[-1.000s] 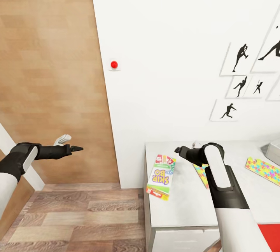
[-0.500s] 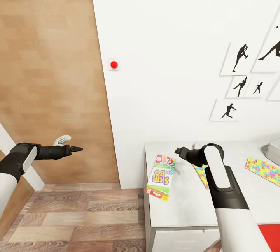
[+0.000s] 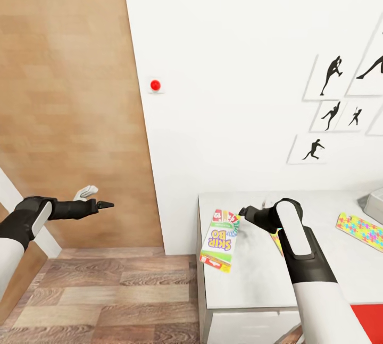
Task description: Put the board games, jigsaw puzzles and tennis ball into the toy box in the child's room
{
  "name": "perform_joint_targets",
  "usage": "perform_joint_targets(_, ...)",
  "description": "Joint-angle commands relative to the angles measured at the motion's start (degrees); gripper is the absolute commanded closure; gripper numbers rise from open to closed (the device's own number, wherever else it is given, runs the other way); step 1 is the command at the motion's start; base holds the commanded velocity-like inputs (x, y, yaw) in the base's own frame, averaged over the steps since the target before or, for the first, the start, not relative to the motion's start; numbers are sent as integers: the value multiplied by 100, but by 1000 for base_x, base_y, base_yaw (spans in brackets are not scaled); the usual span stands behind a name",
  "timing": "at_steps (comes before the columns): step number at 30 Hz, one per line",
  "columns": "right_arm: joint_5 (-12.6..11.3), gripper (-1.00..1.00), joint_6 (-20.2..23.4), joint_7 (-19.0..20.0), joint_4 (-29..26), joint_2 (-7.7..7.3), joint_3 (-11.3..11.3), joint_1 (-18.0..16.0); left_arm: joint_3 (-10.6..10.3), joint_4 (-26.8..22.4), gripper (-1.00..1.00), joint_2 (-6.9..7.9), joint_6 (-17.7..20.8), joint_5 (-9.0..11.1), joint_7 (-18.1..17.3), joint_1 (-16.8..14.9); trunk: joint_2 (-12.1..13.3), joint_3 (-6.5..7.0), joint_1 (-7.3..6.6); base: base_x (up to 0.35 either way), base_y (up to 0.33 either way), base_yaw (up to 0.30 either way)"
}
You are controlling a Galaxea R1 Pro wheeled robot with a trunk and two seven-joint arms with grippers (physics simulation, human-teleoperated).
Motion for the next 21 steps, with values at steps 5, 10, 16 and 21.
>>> perform_joint_targets(5, -57, -100, 23, -55, -1, 1, -12, -14, 10, 0, -100, -4, 21, 1, -19, -5, -13, -60, 3, 0, 0, 0)
perform_joint_targets(10, -63, -100, 23, -53, -8, 0, -21, -20, 10, 0, -100, -5, 20, 4, -19, -5, -13, -107, 3, 0, 0, 0)
perform_joint_targets(16, -71, -100, 23, -52, -10, 46, -20, -176, 16, 0, -100, -4, 20, 2, -29, -5, -13, -164, 3, 0, 0, 0)
perform_joint_targets(21, -74, -100, 23, -48, -10, 57, -19, -246, 18, 0, -100, 2, 24, 5, -62, -5, -13, -211, 3, 0, 0, 0)
